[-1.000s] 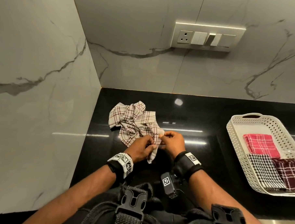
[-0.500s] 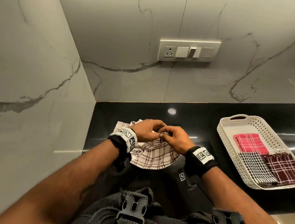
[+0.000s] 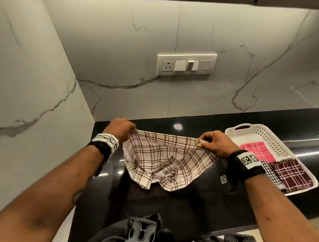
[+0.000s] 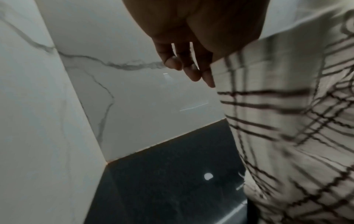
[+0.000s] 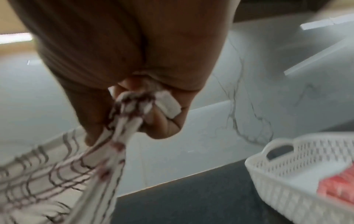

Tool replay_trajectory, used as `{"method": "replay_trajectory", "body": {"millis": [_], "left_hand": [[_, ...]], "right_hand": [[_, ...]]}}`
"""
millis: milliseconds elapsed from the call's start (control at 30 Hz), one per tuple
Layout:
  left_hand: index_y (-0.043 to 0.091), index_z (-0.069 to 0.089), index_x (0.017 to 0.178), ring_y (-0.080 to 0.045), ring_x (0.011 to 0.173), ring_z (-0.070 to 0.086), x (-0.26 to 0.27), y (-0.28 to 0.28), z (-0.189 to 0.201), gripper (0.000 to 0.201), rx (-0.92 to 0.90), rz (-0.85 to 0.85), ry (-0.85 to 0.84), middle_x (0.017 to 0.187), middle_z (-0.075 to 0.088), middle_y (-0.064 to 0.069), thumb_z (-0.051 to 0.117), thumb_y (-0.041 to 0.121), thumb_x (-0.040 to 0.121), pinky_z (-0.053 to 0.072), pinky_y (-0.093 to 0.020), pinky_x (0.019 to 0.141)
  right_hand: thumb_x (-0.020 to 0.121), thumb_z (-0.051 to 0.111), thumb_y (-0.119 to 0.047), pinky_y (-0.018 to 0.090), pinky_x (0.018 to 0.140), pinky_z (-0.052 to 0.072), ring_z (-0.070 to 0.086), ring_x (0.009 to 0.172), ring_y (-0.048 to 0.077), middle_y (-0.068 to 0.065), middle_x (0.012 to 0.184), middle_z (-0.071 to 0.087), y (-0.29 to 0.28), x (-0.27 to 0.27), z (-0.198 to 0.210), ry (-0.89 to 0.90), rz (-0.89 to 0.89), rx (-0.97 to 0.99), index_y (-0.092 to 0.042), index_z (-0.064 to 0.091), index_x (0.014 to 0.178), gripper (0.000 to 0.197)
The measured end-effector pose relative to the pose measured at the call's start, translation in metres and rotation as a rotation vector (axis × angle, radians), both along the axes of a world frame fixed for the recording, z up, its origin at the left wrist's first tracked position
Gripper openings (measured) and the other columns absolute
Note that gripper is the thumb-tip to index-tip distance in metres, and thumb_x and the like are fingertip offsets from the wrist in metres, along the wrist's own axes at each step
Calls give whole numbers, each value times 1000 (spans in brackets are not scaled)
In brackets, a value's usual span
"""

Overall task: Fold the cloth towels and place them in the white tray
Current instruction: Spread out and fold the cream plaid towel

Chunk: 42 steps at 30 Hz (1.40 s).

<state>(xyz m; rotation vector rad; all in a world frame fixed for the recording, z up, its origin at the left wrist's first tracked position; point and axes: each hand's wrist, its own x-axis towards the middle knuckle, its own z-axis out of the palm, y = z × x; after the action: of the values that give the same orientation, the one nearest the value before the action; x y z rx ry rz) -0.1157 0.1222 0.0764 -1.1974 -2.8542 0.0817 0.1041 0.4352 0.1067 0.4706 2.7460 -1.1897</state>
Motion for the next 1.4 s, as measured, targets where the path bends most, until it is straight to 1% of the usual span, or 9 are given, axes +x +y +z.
{"method": "replay_trajectory", "body": {"millis": [200,433,567,667,767,967,1033,1133,1400], "left_hand": [[19,66,103,-34,95,67,-38,-14,69,15,71,231,151,104,69,-10,59,16,90,56,-41,77],[17,64,106,-42,90,67,-14,-32,183,21,697,373,413,101,70,-16,53,11,89,54,-46,76],[11,66,109,-34,97,65,34,-56,200,22,922,270,495,106,71,-12,47,18,98,50,-38,84],[9,66,107,-32,98,64,80,-82,169,20,949,277,515,107,69,-13,49,14,99,48,-38,86],[7,68,104,-34,96,64,125,-106,107,17,913,294,455,105,68,-14,53,9,96,49,-38,85],[8,69,93,-37,86,66,227,-121,-35,29,751,434,57,94,67,-14,44,18,86,55,-42,77],[12,68,93,-37,87,67,257,-122,-68,23,651,507,-89,96,67,-12,48,16,85,56,-44,76],[15,69,97,-34,94,66,297,-119,-102,17,458,598,-222,104,68,-8,57,7,87,54,-40,82],[17,71,100,-28,99,66,345,-126,-130,21,377,676,-308,106,70,-6,59,3,89,52,-35,87]], "right_hand": [[92,65,-20,35,81,51,65,91,31,12,97,70,29,-53,37,246,-122,451,-12,76,99,16],[89,64,-14,47,81,55,63,89,34,11,96,63,29,-75,137,879,-245,494,-15,75,99,14],[93,61,-24,54,83,50,60,98,31,8,99,64,25,-42,150,1067,-169,466,-17,72,99,14],[90,67,-31,57,83,48,59,100,32,6,97,67,23,-5,123,1010,-88,474,-20,72,99,15],[81,78,-15,58,80,50,60,94,36,8,93,67,28,29,58,927,-31,466,-19,75,97,16],[74,73,10,29,79,39,55,84,28,4,90,63,11,110,-74,649,98,391,-14,73,92,30],[72,69,12,36,83,45,56,89,32,6,93,63,8,136,-113,495,91,392,-14,72,94,35],[73,63,15,44,90,48,59,96,41,15,98,66,6,167,-151,294,103,346,-7,73,92,31],[82,65,2,27,89,45,66,101,27,9,104,72,1,225,-169,75,187,272,-11,76,95,22]]}}
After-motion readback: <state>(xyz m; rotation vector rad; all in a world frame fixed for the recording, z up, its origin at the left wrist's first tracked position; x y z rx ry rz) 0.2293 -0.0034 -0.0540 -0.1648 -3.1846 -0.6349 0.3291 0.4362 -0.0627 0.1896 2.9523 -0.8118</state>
